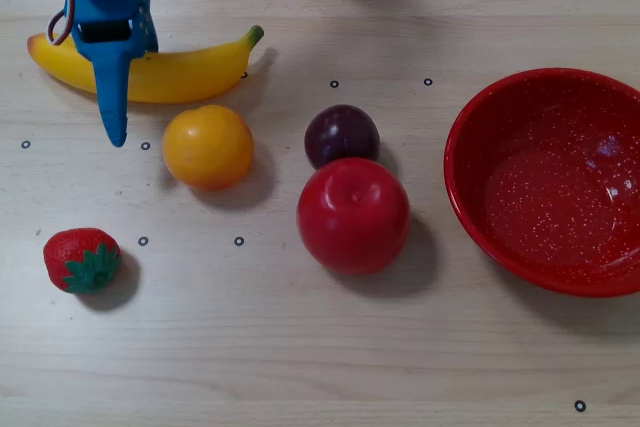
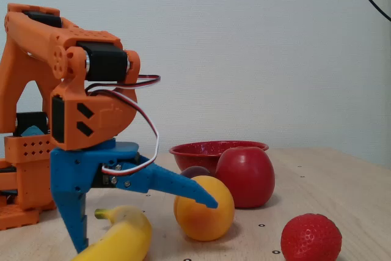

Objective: Put the banana in the red bowl.

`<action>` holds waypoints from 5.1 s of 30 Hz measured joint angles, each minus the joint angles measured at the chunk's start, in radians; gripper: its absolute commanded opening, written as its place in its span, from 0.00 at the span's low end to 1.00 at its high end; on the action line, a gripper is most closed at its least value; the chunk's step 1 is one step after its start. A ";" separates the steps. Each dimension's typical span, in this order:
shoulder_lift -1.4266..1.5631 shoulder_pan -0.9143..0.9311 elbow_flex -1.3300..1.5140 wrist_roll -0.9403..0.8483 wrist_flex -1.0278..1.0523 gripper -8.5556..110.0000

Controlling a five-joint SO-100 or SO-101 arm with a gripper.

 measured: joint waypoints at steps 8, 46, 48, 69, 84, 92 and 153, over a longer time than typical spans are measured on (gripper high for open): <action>0.000 0.000 0.000 0.000 0.000 0.55; 0.002 0.015 0.012 0.009 -0.029 0.19; 0.002 0.015 0.012 0.005 -0.029 0.15; 0.000 0.015 -0.295 0.000 0.307 0.07; 0.121 0.114 -0.468 -0.160 0.488 0.07; 0.264 0.489 -0.468 -0.428 0.489 0.07; -0.044 1.447 -0.548 -0.805 0.044 0.20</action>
